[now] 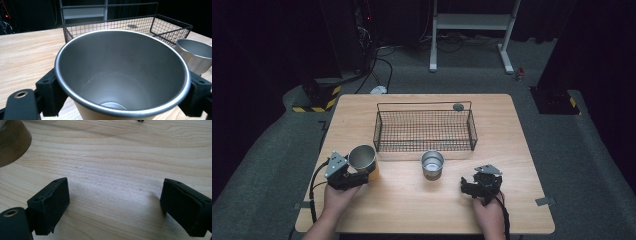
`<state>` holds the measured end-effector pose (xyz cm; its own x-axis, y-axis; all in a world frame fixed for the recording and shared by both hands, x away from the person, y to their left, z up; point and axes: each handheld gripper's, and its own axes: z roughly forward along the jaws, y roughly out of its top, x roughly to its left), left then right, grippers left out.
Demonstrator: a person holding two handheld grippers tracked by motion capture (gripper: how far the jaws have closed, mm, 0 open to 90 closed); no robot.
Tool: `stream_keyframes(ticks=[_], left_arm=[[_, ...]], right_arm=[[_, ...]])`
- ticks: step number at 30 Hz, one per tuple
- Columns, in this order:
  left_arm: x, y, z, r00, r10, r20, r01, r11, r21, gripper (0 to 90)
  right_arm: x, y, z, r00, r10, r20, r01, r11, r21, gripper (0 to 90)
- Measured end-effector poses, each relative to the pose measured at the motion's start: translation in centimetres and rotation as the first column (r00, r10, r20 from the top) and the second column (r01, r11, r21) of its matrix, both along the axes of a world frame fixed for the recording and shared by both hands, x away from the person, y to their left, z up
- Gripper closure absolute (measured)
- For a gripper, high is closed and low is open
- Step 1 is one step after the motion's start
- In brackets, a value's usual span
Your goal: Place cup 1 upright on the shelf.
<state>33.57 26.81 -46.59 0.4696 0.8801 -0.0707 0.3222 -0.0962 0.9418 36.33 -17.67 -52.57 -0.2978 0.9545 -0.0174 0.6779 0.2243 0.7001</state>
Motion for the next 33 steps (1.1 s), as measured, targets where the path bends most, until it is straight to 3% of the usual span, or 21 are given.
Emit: stream_keyframes(ticks=[19, 33], left_arm=[[0.5, -2.1, 1.9, 0.9993, -0.006, 0.037, 0.004, 0.9979, 0.064, 13.6], [1.4, -2.6, 2.9, 0.9986, -0.004, 0.053, 0.001, 0.998, 0.063, 13.6]], right_arm=[[0.0, 0.0, 0.0, 0.9999, 0.01, -0.004, -0.01, 0.9999, 0.004, 8.3], [0.0, 0.0, 0.0, 0.9999, 0.01, -0.004, -0.01, 0.9999, 0.004, 8.4]])
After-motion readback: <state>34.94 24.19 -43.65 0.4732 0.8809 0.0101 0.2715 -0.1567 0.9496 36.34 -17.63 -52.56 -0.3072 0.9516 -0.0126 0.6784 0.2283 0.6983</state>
